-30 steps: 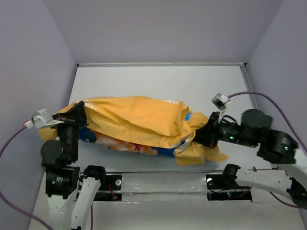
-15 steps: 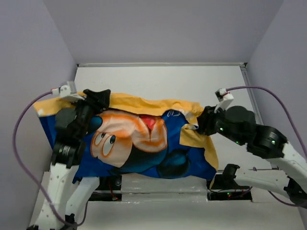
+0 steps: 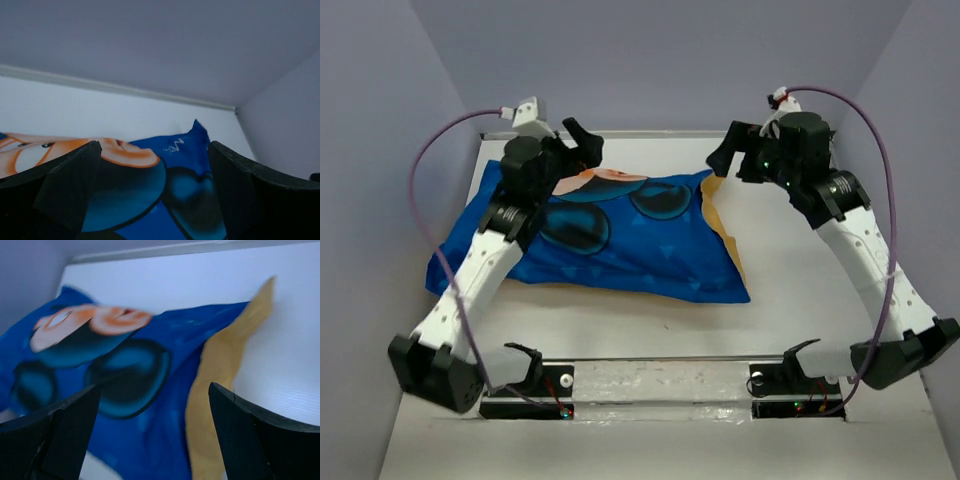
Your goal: Put the pillow into the pillowcase
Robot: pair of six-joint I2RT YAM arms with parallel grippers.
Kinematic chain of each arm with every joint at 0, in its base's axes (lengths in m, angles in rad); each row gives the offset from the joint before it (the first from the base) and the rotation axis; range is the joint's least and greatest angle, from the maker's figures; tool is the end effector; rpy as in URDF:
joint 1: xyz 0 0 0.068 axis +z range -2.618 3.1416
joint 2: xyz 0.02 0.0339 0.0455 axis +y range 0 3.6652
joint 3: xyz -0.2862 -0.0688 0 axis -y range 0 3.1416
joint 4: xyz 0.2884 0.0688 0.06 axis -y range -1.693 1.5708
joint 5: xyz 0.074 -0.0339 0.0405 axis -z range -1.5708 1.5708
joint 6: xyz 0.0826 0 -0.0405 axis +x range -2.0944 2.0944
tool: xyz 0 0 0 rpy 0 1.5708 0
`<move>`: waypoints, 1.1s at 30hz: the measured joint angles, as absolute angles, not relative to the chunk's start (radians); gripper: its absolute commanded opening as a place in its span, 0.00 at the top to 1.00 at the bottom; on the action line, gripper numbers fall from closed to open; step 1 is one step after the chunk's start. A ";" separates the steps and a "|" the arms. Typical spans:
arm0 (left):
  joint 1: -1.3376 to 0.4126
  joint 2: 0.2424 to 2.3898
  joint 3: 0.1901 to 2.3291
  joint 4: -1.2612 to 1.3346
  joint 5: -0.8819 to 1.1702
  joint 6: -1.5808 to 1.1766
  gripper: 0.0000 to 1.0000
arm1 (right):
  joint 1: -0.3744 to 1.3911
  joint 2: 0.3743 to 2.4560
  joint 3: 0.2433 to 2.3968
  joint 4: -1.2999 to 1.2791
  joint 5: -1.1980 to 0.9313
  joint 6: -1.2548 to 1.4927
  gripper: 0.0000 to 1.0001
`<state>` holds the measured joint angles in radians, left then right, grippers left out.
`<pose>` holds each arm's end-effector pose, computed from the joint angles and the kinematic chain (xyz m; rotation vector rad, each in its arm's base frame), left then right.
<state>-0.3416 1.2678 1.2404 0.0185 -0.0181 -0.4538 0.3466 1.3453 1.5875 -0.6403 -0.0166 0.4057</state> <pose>0.3596 -0.1263 0.4373 -0.1049 1.6092 -0.6055 0.3437 0.1256 0.4592 0.0482 2.0033 0.5044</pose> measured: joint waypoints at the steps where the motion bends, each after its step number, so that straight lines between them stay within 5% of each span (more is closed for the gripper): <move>1: -0.343 1.196 1.216 0.023 -0.025 -0.451 0.01 | 0.379 1.318 1.569 -0.629 -0.052 0.398 0.27; 3: -0.339 1.000 1.080 0.103 -0.041 -0.453 0.01 | 0.443 1.246 1.470 -0.556 -0.164 0.400 0.41; 5: -0.334 0.869 0.973 0.128 -0.054 -0.459 0.01 | 0.488 1.216 1.379 -0.525 -0.216 0.405 0.41; 8: -0.331 0.728 0.760 0.149 -0.089 -0.472 0.01 | 0.566 1.226 1.245 -0.471 -0.237 0.417 0.12; 11: -0.325 0.708 0.614 0.071 -0.152 -0.490 0.01 | 0.604 1.253 1.095 -0.452 -0.189 0.431 0.05; 17: -0.261 0.593 0.431 0.091 -0.243 -0.631 0.01 | 0.595 1.283 0.915 -0.430 0.009 0.488 0.31; 24: -0.215 0.642 0.407 0.204 -0.232 -0.683 0.01 | 0.587 1.183 0.885 -0.387 0.142 0.493 0.39; 27: -0.212 0.637 0.373 0.224 -0.216 -0.693 0.01 | 0.570 1.223 0.923 -0.393 0.154 0.466 0.25; 29: -0.211 0.623 0.369 0.232 -0.212 -0.694 0.01 | 0.554 1.264 0.954 -0.392 0.147 0.441 0.38; 33: -0.208 0.603 0.369 0.229 -0.213 -0.688 0.01 | 0.525 1.256 0.960 -0.388 0.134 0.418 0.43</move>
